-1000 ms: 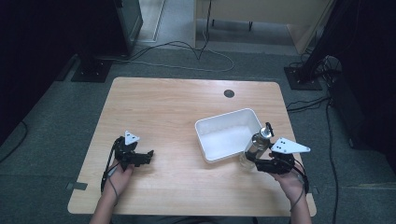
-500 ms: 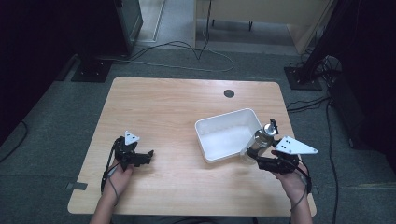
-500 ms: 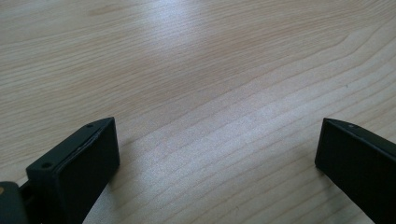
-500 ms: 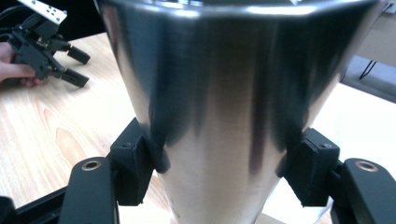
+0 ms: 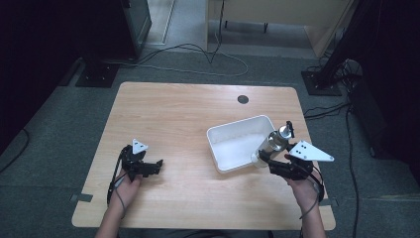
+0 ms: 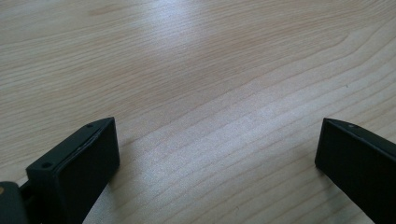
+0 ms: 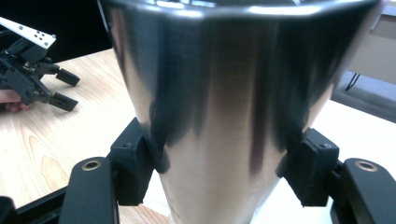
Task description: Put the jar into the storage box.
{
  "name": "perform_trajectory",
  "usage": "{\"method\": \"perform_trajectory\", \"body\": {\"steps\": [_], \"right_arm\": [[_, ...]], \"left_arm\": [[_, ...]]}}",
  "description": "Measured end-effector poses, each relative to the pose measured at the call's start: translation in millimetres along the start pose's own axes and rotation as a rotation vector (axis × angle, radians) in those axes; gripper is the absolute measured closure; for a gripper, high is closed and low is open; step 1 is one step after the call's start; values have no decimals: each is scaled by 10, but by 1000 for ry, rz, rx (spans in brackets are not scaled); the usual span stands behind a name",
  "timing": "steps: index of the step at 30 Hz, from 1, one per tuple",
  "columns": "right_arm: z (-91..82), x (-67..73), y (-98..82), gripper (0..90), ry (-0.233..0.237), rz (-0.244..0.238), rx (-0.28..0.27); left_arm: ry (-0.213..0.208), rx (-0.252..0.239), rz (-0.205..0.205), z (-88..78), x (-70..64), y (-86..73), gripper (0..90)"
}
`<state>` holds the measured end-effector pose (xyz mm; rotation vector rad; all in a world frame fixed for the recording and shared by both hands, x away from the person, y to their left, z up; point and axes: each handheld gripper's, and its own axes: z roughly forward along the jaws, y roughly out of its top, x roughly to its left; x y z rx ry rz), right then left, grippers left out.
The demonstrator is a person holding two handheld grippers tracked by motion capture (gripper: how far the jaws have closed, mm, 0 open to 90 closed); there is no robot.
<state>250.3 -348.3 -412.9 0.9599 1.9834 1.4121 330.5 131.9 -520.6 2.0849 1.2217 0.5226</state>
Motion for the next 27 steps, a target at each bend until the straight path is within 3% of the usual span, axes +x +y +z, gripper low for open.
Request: {"method": "perform_trajectory", "body": {"steps": [14, 19, 27], "right_arm": [[261, 35, -80, 343, -48, -23, -47], [356, 37, -115, 343, -69, 12, -46], [504, 18, -224, 344, -99, 11, -57]], "left_arm": [[0, 0, 0, 0, 0, 0, 0], [-1, 1, 0, -1, 0, 1, 0], [0, -1, -1, 1, -1, 0, 0]]}}
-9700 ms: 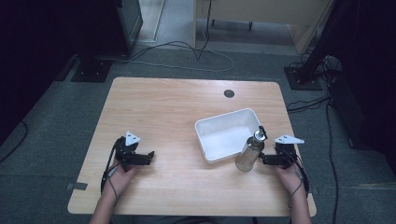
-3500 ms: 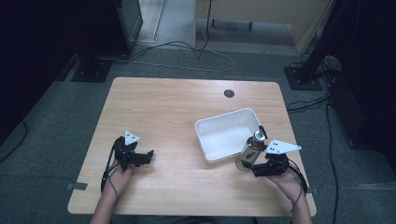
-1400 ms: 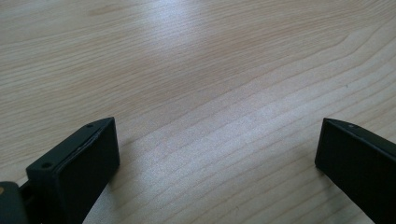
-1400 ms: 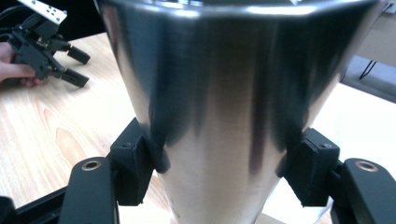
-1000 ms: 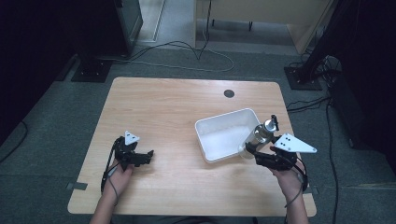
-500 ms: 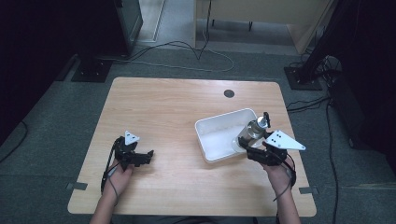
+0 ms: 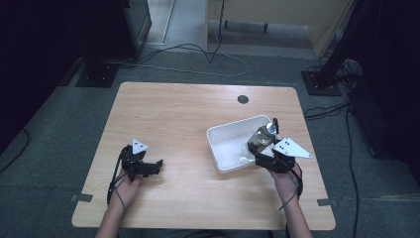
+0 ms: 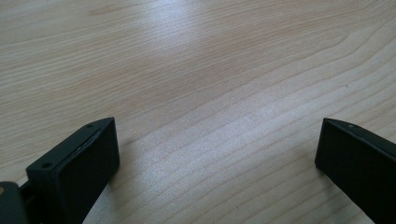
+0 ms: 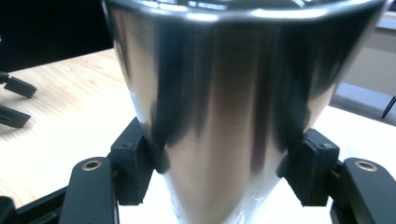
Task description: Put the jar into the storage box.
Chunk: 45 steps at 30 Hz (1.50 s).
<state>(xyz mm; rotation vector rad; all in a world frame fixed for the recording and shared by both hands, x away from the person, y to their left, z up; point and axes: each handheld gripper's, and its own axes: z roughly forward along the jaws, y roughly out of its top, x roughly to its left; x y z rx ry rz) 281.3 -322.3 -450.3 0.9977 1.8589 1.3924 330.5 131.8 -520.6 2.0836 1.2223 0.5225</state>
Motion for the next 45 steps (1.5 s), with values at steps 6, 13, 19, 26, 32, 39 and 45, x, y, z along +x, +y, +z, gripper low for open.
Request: {"method": "perform_trajectory", "body": {"steps": [6, 13, 19, 26, 32, 39, 45], "right_arm": [[83, 4, -68, 343, -9, 2, 28], [143, 40, -99, 344, -6, -12, 43], [197, 39, -156, 344, -16, -4, 72], [219, 13, -185, 344, -30, 13, 97], [231, 2, -194, 343, -20, 13, 91], [235, -48, -227, 341, -11, 53, 71], [255, -51, -243, 325, -9, 55, 73]], "left_arm": [[0, 0, 0, 0, 0, 0, 0], [-1, 0, 1, 0, 0, 0, 0], [-1, -1, 2, 1, -1, 0, 0], [-2, -1, 3, 1, -1, 0, 0], [-3, -1, 4, 0, -2, 0, 0], [-3, -1, 5, 0, -2, -1, 0], [-3, 0, 5, 0, -2, 0, 0]]}}
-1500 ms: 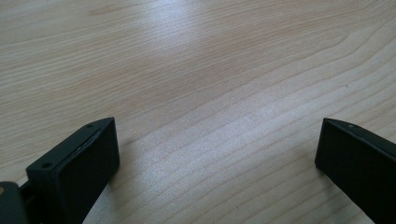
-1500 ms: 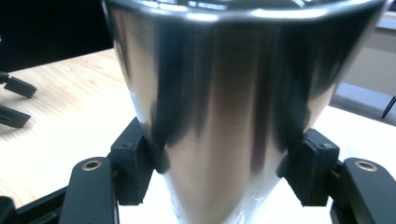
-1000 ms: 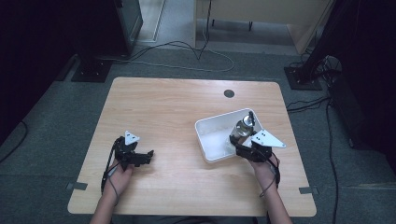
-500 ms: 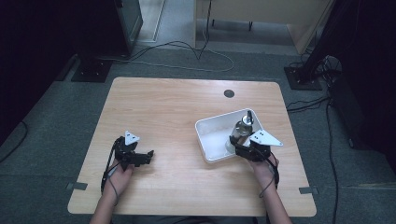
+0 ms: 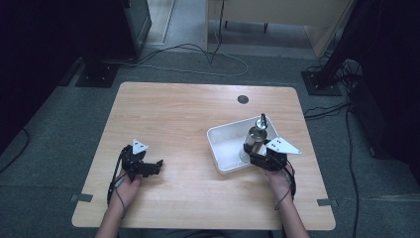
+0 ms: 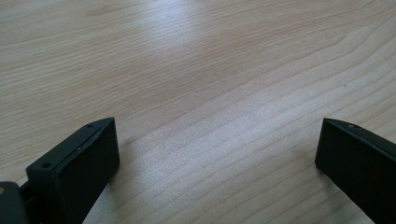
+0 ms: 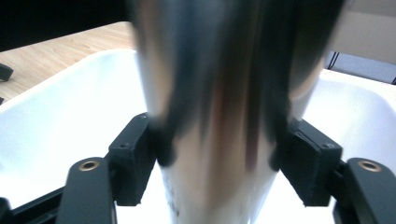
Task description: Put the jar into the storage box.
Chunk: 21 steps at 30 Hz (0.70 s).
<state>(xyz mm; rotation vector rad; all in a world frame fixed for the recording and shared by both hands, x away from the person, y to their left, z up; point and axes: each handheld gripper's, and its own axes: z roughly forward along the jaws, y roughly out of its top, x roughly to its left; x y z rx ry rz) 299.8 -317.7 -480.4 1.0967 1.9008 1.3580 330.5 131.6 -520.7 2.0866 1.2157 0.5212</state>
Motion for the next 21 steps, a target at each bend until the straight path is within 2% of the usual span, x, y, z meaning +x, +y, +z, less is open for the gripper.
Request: {"method": "perform_trajectory", "body": {"steps": [7, 10, 13, 21], "right_arm": [[-19, -14, -2, 330, 3, -1, -9], [-22, -17, -3, 327, 12, -3, -1], [-28, -24, -1, 288, 37, -4, 13], [-48, -26, -7, 224, 47, -66, 71]], "left_arm": [[0, 0, 0, 0, 0, 0, 0], [0, 0, 0, 0, 0, 0, 0], [0, 0, 0, 0, 0, 0, 0], [0, 0, 0, 0, 0, 0, 0]]}}
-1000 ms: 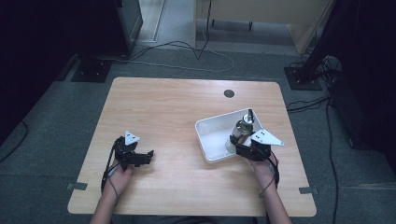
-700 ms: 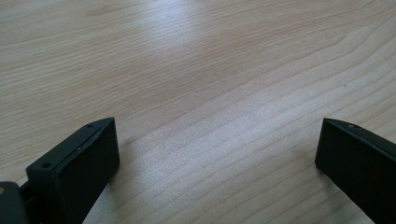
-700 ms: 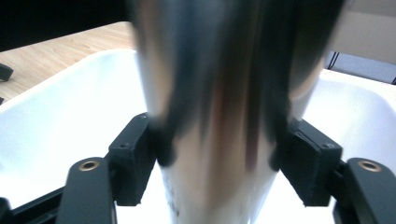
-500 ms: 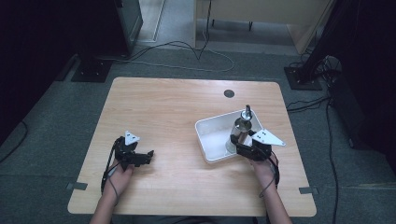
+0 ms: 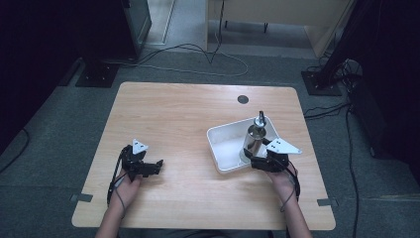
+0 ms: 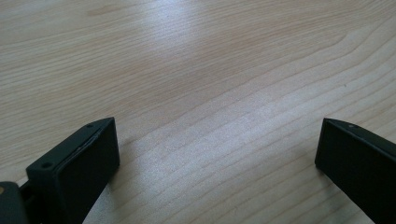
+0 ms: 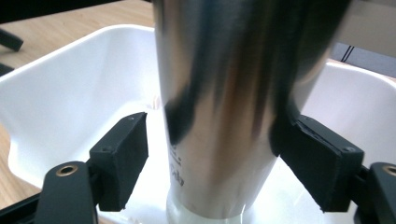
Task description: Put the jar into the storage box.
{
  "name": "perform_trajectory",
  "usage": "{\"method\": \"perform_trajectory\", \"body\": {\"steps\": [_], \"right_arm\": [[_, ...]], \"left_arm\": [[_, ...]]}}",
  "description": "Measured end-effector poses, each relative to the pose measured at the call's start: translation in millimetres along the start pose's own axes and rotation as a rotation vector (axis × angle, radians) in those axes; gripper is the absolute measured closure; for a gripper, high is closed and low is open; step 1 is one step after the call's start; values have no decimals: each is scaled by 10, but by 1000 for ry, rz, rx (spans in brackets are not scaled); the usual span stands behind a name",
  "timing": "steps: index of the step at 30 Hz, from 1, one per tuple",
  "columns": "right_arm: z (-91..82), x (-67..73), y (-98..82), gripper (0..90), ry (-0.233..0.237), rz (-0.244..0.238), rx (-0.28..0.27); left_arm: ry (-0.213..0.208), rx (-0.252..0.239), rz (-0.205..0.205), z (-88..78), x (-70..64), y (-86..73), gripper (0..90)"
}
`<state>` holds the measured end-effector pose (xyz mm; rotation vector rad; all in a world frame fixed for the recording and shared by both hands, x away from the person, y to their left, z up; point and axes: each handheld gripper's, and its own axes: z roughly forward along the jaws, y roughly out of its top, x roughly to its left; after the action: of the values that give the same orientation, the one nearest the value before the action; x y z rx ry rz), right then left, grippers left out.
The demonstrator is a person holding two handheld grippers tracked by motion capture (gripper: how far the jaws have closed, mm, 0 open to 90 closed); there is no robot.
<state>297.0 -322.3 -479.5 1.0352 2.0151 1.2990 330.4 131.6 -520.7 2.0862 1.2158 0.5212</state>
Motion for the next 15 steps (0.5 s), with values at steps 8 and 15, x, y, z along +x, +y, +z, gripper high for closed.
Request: {"method": "perform_trajectory", "body": {"steps": [8, 15], "right_arm": [[-12, -34, -19, 196, 10, 7, 18], [-34, -48, -31, 194, 21, -8, 30]], "left_arm": [[0, 1, 1, 0, 1, 0, 0], [0, 0, 0, 0, 0, 0, 0]]}}
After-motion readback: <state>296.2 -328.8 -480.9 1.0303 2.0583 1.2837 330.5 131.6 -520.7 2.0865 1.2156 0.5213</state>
